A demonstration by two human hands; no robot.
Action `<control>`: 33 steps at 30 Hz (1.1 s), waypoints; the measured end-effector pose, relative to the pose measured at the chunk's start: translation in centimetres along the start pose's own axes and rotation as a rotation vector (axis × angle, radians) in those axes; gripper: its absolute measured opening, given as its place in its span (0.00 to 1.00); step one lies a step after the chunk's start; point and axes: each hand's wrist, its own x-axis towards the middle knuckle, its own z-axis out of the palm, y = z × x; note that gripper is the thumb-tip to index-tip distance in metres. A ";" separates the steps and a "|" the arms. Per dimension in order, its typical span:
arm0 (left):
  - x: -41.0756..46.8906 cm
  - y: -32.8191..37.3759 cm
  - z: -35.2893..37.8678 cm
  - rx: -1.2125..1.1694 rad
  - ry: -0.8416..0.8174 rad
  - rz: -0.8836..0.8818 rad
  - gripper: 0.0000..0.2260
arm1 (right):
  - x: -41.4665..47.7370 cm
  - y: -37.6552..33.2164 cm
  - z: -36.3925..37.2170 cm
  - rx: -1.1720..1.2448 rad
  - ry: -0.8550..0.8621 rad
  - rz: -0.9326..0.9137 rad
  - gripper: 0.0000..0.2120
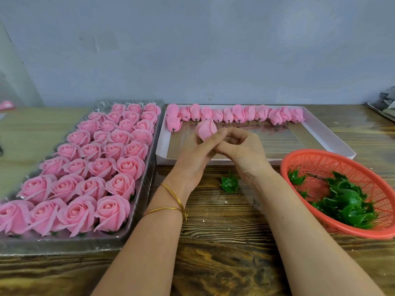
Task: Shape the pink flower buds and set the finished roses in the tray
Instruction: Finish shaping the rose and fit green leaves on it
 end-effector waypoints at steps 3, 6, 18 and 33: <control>-0.2 0.0 0.0 0.035 -0.030 0.016 0.06 | 0.0 0.1 0.0 0.004 0.003 0.000 0.14; -0.2 0.0 -0.1 0.054 -0.016 0.019 0.04 | 0.0 0.2 0.1 0.046 -0.014 0.021 0.19; 0.0 0.0 -0.1 0.013 0.088 0.001 0.05 | -0.3 0.4 0.4 0.028 -0.135 0.032 0.22; 0.3 -1.1 -0.2 0.376 0.302 0.137 0.14 | -0.3 -0.7 0.2 -0.169 0.009 -0.088 0.04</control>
